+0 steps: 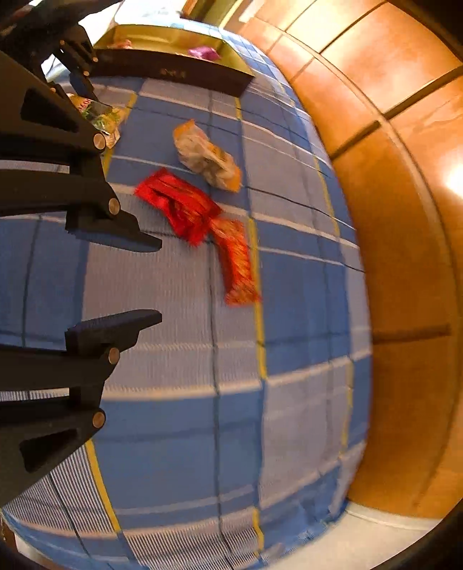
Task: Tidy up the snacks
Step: 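Grasp the yellow-green printed packet with the left tool while the right tool grasps the red square packet, then carry the yellow-green packet into the gold tray and open the left tool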
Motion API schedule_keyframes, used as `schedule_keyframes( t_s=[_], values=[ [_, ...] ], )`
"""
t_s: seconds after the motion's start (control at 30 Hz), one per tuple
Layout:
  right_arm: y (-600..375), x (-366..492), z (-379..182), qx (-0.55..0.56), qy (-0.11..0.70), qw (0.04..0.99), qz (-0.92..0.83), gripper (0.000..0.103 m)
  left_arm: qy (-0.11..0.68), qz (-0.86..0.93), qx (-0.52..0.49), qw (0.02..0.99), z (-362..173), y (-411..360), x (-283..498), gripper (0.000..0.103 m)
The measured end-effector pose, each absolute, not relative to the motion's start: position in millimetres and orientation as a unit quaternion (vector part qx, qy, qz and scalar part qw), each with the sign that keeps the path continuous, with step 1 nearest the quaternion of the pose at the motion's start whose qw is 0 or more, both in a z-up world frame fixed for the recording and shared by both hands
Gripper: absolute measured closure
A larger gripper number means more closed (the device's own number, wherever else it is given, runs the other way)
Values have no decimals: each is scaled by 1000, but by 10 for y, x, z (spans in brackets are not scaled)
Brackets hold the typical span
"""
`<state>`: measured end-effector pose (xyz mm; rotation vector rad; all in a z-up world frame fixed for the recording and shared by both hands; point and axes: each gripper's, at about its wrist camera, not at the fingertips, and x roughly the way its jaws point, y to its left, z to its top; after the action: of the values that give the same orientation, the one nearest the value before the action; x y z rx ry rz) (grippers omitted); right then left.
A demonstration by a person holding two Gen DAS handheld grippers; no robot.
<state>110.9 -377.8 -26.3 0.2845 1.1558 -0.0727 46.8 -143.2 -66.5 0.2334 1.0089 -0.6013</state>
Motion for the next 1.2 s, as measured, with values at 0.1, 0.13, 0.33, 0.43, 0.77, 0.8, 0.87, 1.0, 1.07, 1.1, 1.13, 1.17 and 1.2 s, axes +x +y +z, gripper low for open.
schedule_keyframes(
  t_s=[0.1,0.13,0.33,0.43,0.77,0.8,0.87,1.0,1.07,1.1,1.13,1.17,1.2],
  values=[
    [-3695,1128,-362,150,564,812,-22,69,480,-284,83,826,-715,-1334,497,72],
    [-3661,1144,-384,159,569,807,-18,69,483,-283,78,825,-724,-1321,512,71],
    [-3452,1362,-469,206,562,800,-28,56,488,-278,76,824,-789,-1320,537,62],
    [-3350,1524,-568,226,559,796,-51,56,482,-280,78,826,-798,-1324,519,62],
    [-3077,1846,-678,159,557,809,-103,56,468,-284,71,834,-799,-1277,451,64],
    [-3024,1854,-676,130,564,809,-105,62,468,-285,68,834,-799,-1264,447,64],
    [-2941,1829,-667,88,576,809,-82,64,468,-286,63,833,-792,-1242,431,64],
    [-2856,1583,-671,21,613,790,-11,63,468,-289,55,833,-788,-1212,413,64],
    [-2861,1412,-683,-13,623,782,3,61,467,-286,60,835,-783,-1237,407,62],
    [-2866,1356,-703,-26,627,779,7,61,467,-288,61,834,-785,-1253,414,61],
    [-2879,1296,-701,-32,621,783,15,61,466,-289,63,834,-783,-1270,416,59],
    [-2901,1267,-700,-28,617,787,17,61,466,-288,67,834,-777,-1289,417,59],
    [-2926,1253,-701,-20,613,789,17,61,467,-287,68,833,-775,-1302,432,59]
  ],
)
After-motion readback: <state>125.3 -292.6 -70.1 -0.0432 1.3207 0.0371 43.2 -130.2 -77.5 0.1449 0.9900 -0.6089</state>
